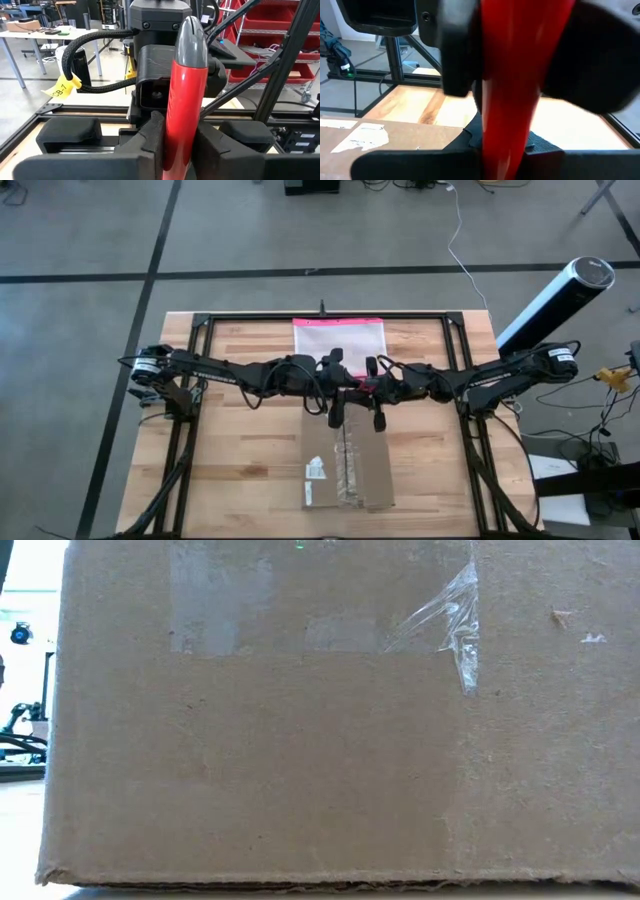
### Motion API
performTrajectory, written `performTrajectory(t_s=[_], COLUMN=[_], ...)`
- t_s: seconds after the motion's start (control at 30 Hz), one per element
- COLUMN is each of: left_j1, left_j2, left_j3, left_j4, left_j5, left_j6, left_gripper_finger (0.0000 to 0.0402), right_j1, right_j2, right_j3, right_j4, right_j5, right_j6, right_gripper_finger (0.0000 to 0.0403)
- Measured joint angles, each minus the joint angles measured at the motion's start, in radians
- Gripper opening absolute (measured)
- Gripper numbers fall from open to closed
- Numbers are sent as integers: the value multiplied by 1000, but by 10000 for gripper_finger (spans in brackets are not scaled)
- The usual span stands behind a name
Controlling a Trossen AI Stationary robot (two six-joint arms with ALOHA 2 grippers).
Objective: Unpack boxes
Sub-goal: Open the cardboard box using the box cutter
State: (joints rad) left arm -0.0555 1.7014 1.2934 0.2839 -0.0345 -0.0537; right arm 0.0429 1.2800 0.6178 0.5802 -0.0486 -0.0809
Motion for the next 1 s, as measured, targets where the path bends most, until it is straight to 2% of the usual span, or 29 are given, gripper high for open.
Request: performTrajectory(t_s=[0.3,0.5,0.63,0.8,0.93,1.0], left_j1=[0,-5,-19,-21,-19,-14], left_j2=[-76,-169,-186,-165,-136,-131], left_j3=[0,0,0,0,0,0], left_j4=[-125,-319,-457,-591,-654,-669], left_j5=[0,0,0,1,-6,-45], left_j6=[91,82,68,55,87,114], left_gripper_finger=[190,237,240,224,207,199], right_j1=[0,-2,2,37,83,113], right_j2=[-2,-22,-57,-70,-70,-69], right_j3=[0,0,-1,-1,-1,-2], right_j4=[-2,-4,-32,-93,-124,-140], right_j5=[0,0,-1,-2,-3,-5], right_j6=[-1,9,35,66,91,115], right_gripper_finger=[9,9,9,9,9,9])
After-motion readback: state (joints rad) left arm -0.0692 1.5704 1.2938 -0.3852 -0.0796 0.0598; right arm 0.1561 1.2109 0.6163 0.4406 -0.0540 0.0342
